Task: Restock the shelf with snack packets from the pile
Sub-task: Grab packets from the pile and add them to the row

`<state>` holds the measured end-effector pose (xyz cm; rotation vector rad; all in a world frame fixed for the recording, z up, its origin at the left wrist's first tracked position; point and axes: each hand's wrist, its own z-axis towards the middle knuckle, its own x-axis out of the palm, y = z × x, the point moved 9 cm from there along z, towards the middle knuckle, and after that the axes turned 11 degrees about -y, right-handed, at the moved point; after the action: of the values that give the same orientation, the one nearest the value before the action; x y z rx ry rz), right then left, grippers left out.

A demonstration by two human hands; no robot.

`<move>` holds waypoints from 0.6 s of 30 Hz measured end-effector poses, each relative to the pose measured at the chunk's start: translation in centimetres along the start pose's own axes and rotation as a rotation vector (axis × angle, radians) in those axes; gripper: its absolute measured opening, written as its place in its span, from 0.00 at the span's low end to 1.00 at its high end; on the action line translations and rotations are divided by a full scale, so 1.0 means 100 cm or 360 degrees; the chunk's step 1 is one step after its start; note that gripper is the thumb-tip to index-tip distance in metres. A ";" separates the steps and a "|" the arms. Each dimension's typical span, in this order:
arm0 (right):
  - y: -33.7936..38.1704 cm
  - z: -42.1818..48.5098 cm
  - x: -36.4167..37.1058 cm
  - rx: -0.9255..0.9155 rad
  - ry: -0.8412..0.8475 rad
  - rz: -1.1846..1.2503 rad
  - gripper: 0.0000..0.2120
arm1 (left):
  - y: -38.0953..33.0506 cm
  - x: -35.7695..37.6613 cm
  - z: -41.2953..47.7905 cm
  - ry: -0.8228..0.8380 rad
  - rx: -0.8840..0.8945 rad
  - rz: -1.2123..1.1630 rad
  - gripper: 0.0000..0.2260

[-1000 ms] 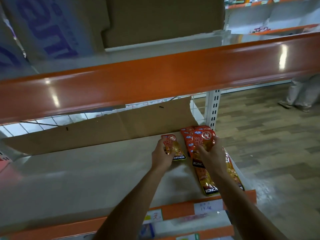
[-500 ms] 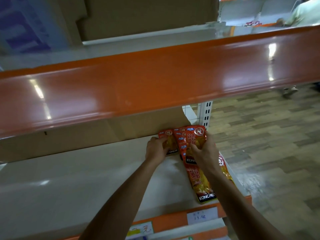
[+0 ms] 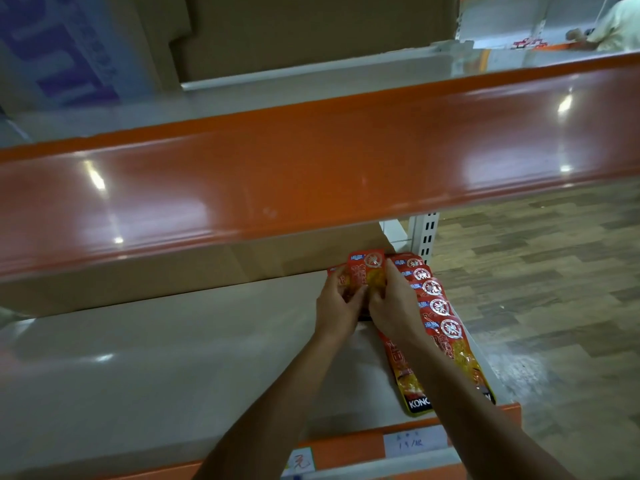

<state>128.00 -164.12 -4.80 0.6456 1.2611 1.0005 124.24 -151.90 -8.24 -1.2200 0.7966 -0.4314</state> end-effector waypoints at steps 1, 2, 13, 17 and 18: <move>0.001 0.000 0.000 -0.0059 0.0001 -0.0090 0.25 | 0.003 -0.008 0.004 -0.0095 -0.0023 0.0051 0.25; 0.000 0.000 -0.001 -0.0104 -0.0014 -0.0178 0.25 | 0.005 -0.015 0.007 -0.0171 -0.0029 0.0128 0.25; -0.013 -0.008 0.003 -0.0322 0.0011 -0.0604 0.23 | 0.015 -0.018 0.008 -0.0243 0.0147 0.0626 0.18; -0.017 -0.009 0.004 -0.0327 0.0028 -0.0659 0.23 | 0.018 -0.018 0.006 -0.0275 0.0172 0.0872 0.21; -0.018 -0.010 0.004 -0.0327 0.0028 -0.0671 0.23 | 0.018 -0.018 0.007 -0.0275 0.0182 0.0920 0.21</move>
<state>127.51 -164.69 -6.71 0.1982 1.2248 0.7699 123.34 -149.65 -9.28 -0.8556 0.9171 0.0993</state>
